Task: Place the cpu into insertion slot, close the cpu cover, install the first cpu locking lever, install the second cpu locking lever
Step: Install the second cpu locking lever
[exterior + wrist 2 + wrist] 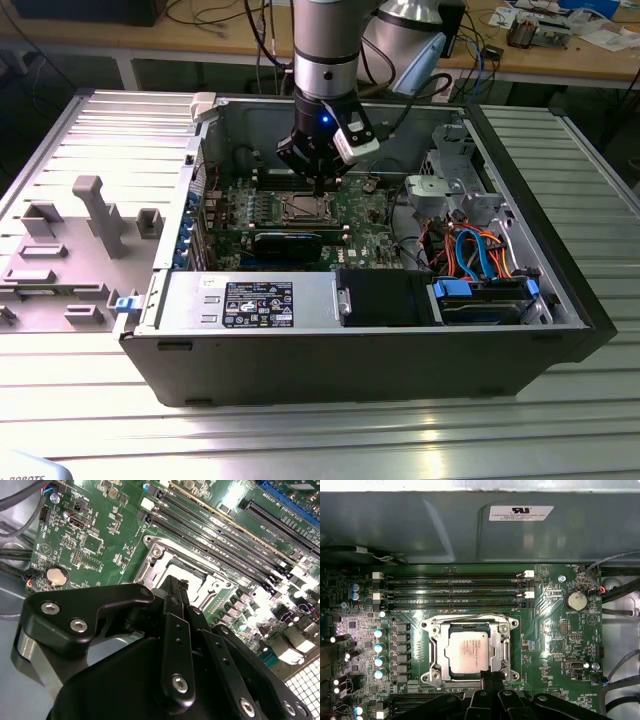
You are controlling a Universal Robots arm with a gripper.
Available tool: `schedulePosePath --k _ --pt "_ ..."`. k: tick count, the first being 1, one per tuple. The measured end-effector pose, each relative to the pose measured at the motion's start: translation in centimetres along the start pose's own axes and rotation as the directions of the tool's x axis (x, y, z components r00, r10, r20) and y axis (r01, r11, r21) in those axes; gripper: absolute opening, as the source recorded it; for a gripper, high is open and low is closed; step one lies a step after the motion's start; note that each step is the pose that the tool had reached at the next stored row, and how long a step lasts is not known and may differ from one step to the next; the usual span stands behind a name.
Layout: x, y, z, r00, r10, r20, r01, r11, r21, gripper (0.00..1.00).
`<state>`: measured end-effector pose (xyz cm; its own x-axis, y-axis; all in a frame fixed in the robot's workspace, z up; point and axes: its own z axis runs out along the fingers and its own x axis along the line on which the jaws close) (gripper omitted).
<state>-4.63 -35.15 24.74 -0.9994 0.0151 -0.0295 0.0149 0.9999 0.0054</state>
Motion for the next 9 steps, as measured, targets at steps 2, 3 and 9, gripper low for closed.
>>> schedulePosePath --k 2,3,9 --pt "0.0 -0.08 0.0 1.0 0.0 0.0 0.0 1.0 0.0 0.11" --pt "0.0 -0.15 0.0 1.0 0.0 0.0 0.0 1.0 0.0 0.11" --pt "0.0 -0.15 0.0 1.0 0.0 0.0 0.0 1.0 -0.0001 0.11"
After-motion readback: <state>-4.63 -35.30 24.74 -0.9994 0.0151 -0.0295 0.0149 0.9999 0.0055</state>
